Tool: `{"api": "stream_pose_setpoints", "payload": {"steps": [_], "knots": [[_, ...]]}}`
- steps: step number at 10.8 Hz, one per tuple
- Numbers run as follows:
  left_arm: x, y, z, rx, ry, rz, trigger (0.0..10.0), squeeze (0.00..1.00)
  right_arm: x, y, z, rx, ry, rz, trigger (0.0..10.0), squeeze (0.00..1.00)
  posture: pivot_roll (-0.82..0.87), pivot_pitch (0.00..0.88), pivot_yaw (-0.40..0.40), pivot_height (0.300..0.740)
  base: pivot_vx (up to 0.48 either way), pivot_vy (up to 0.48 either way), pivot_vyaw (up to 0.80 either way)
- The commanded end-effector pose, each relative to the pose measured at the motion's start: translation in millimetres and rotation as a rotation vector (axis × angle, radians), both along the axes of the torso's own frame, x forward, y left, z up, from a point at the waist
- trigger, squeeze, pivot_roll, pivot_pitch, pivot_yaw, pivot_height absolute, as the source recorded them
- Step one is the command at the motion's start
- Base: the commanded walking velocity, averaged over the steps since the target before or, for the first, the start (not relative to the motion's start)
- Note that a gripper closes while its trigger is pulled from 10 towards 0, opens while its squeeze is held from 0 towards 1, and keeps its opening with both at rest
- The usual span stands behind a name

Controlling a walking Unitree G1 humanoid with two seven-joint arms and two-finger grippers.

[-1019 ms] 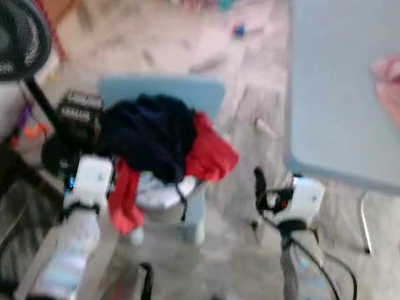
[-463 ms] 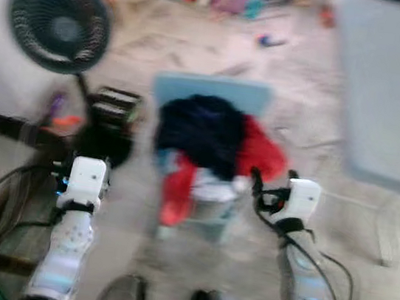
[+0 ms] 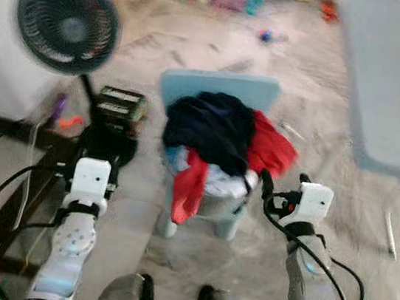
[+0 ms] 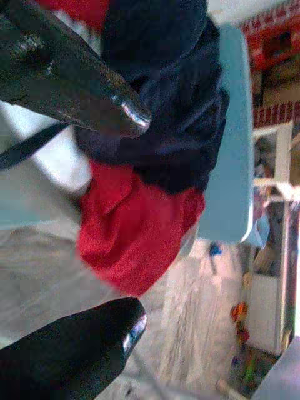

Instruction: Hang hanger

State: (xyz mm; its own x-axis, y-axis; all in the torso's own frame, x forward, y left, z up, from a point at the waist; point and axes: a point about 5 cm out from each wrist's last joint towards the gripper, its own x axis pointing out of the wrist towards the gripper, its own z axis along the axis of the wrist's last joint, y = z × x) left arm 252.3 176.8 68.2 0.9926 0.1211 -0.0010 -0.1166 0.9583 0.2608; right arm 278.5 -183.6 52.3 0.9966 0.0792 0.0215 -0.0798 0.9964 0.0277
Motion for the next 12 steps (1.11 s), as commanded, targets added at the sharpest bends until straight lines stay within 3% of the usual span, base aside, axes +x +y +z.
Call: {"api": "stream_pose_setpoints", "payload": {"steps": [1,4,6,9,12], "knots": [[-2.8,-0.7,-1.0,-0.002,0.004,-0.011,10.0,0.0,-0.1,-4.0,0.1,0.0,0.007,-0.01,10.0,0.0,0.05,0.186,-0.03,0.74,0.0,0.0,0.0],[-3.8,-1.6,-2.3,-0.002,0.012,-0.015,10.0,0.0,-0.6,-3.5,-0.1,-0.006,0.011,-0.005,10.0,0.0,0.05,0.19,-0.032,0.74,0.0,0.0,0.0],[-3.8,-2.4,-2.9,-0.002,0.017,-0.023,10.0,0.0,-1.3,-2.9,-0.4,-0.007,0.012,-0.003,10.0,0.0,0.05,0.192,-0.031,0.74,0.0,0.0,-0.8],[-3.9,-3.1,-3.5,-0.002,0.018,-0.028,10.0,0.0,-2.0,-4.3,-1.1,-0.009,0.016,-0.004,10.0,0.0,0.05,0.192,-0.031,0.74,0.266,0.0,-0.58],[-4.2,-3.7,-3.2,-0.001,0.017,-0.034,10.0,0.0,-2.1,-3.5,-1.4,-0.011,0.02,-0.002,10.0,0.0,0.05,0.194,-0.031,0.74,0.343,0.0,0.0]]}}
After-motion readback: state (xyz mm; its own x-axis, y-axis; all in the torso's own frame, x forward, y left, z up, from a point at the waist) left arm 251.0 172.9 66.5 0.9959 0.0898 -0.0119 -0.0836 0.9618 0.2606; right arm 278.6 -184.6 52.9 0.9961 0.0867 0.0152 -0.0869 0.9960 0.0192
